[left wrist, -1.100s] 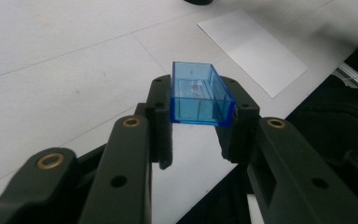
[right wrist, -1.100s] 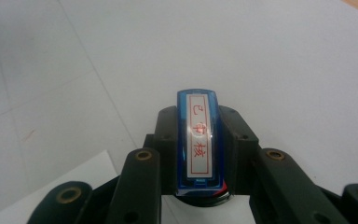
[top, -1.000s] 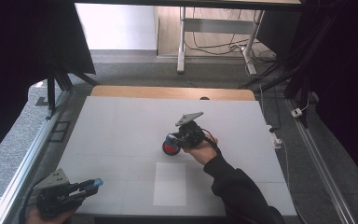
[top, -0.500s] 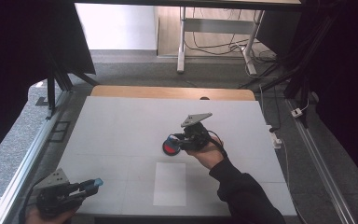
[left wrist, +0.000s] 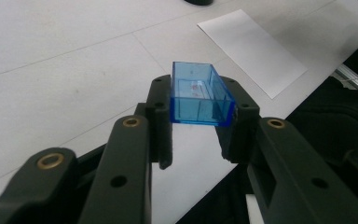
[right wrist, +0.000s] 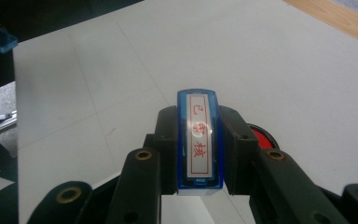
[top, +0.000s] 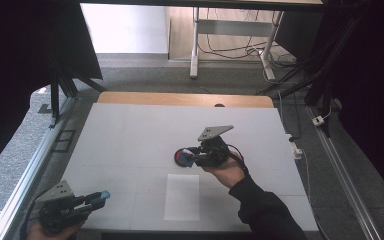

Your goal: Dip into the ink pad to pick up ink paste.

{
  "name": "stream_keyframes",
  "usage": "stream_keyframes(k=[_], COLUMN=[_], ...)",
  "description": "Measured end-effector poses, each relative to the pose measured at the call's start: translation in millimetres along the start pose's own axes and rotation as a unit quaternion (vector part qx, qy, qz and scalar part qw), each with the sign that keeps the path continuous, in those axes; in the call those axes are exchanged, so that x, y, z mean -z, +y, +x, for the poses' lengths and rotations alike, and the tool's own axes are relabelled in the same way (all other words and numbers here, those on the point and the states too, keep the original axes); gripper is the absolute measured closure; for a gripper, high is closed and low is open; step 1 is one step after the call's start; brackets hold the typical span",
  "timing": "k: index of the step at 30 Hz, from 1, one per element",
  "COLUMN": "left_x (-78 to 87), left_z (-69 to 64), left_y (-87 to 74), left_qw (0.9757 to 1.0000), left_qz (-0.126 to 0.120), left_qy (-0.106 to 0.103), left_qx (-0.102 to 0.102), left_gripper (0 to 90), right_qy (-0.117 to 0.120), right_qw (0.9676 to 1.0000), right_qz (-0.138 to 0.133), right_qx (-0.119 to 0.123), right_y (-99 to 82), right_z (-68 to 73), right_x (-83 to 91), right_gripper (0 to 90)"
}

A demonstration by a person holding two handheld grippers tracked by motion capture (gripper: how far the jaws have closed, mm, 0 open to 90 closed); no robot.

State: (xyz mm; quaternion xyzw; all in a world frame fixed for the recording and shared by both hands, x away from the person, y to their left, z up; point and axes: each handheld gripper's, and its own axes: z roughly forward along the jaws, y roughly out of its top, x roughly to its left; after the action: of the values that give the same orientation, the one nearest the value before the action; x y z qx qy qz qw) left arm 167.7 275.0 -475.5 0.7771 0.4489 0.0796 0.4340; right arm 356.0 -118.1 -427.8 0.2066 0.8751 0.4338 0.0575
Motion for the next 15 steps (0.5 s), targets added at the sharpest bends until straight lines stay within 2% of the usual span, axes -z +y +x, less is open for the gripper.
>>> stream_keyframes(k=[15], left_x=[0.1], left_z=[-0.3], left_y=[-0.1], left_qw=[1.0000], left_qz=[-0.001], left_qy=[-0.002], left_qx=[-0.002], left_gripper=[68.3], right_qy=[0.016], right_qw=[0.9996], right_qz=[-0.001], right_qx=[0.023], right_y=[-10.3], right_z=[24.9], right_x=[11.1], right_gripper=[71.5])
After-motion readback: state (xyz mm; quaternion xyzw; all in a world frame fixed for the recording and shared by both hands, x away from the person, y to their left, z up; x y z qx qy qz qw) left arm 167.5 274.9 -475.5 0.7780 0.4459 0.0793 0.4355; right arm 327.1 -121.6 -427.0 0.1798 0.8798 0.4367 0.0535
